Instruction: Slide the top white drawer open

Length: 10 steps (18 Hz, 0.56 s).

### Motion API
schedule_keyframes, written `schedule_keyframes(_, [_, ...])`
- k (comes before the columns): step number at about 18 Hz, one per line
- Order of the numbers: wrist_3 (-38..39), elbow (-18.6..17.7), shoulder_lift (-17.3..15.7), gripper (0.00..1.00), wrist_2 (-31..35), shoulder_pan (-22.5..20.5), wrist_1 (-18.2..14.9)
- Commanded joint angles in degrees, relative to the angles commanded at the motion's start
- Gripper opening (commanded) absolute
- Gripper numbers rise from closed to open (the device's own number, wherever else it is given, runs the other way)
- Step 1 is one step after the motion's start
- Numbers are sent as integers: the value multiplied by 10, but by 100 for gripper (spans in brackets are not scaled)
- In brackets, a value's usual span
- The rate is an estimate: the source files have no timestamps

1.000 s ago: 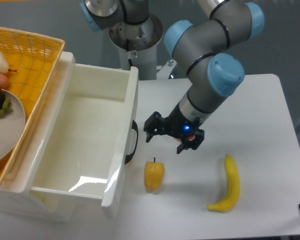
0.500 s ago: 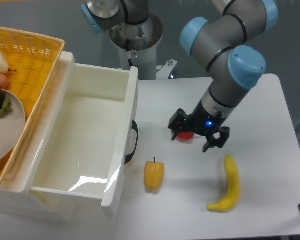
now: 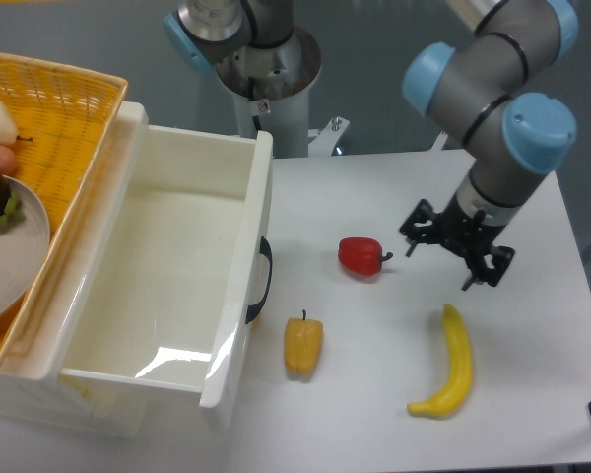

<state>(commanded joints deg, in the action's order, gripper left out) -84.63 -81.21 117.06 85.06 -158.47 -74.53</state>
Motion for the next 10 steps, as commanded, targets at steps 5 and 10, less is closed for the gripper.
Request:
schedule_keyframes(5, [-19,3,31,100,33,-3,27])
schedule_keyframes(10, [-19,7,44,100,53,1,45])
